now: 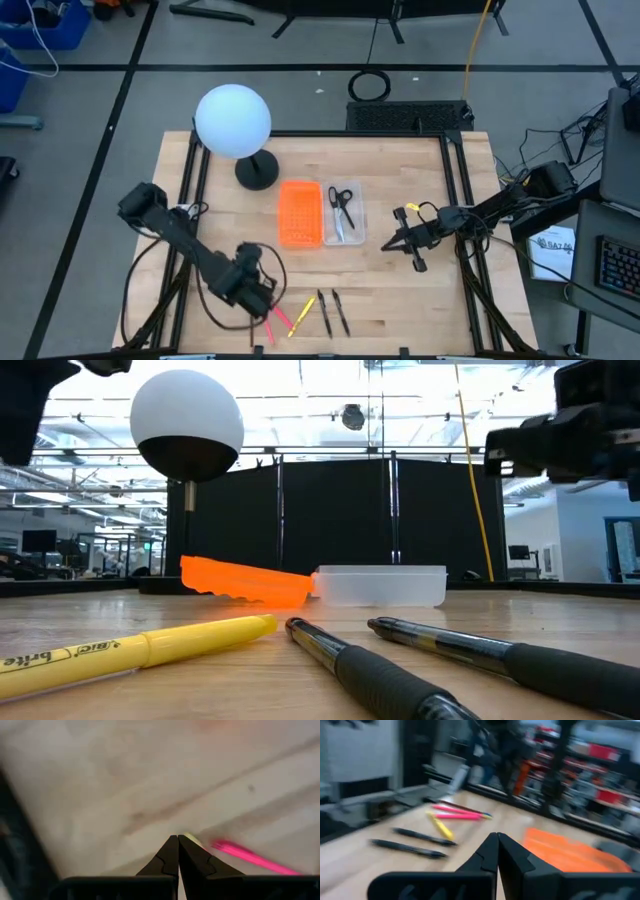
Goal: Pick & place school supplies into a supply box
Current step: Put the brown pencil into the orange supply box
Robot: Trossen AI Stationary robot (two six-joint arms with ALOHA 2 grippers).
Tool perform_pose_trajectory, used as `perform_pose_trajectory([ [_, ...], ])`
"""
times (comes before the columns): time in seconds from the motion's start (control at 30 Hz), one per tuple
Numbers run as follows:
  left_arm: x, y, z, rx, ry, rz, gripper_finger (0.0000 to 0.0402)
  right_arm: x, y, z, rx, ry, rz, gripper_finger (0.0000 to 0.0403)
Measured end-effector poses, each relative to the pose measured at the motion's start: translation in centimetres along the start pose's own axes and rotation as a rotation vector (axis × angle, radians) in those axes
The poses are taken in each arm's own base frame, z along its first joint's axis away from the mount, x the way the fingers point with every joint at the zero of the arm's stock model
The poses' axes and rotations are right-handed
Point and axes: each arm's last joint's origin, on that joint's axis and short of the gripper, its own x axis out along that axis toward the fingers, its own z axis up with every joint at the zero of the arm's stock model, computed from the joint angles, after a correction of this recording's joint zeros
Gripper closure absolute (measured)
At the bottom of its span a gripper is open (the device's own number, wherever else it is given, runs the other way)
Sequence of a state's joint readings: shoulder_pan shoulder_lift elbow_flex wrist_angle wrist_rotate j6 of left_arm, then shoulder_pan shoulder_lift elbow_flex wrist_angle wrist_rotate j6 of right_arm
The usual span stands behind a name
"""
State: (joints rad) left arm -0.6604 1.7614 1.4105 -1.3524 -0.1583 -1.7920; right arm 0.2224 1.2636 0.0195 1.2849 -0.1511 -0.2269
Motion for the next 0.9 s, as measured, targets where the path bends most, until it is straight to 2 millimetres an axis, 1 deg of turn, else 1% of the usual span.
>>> perform_pose_trajectory([
  [0.13,0.7,-1.4,-1.9,-0.024,-0.026,-0.106,0.0381,0.0,0.1,0.1,0.047,-0.014,0.041,0.0403],
  [0.23,1.0,-2.0,-3.1,-0.039,-0.033,-0.157,0.0381,0.0,0.2,0.2,0.063,-0.026,0.079,0.0403],
  [0.33,1.6,-2.6,-3.6,-0.074,-0.023,-0.169,0.038,-0.1,0.2,0.4,0.065,-0.037,0.083,0.0403],
  [0.43,2.3,-3.4,-3.6,-0.075,0.005,-0.18,0.0374,-0.1,0.2,0.3,0.082,-0.027,0.085,0.0403],
  [0.53,3.0,-3.9,-3.2,-0.047,0.036,-0.155,0.0347,-0.1,0.3,0.0,0.091,0.005,0.091,0.0403],
  [0.63,3.4,-3.8,-2.6,-0.012,0.094,-0.093,0.0303,-0.1,0.3,-0.2,0.087,0.021,0.094,0.0403],
  [0.7,3.5,-3.4,-2.2,-0.015,0.117,-0.035,0.0271,-0.1,0.3,-0.1,0.076,0.018,0.093,0.0403],
  [0.8,3.2,-2.5,-1.9,-0.045,0.107,0.031,0.0228,-0.1,0.3,-0.1,0.067,0.018,0.093,0.0403],
  [0.9,3.2,-2.1,-2.0,-0.053,0.14,0.064,0.0205,-0.1,0.3,-0.1,0.066,0.019,0.093,0.0403],
])
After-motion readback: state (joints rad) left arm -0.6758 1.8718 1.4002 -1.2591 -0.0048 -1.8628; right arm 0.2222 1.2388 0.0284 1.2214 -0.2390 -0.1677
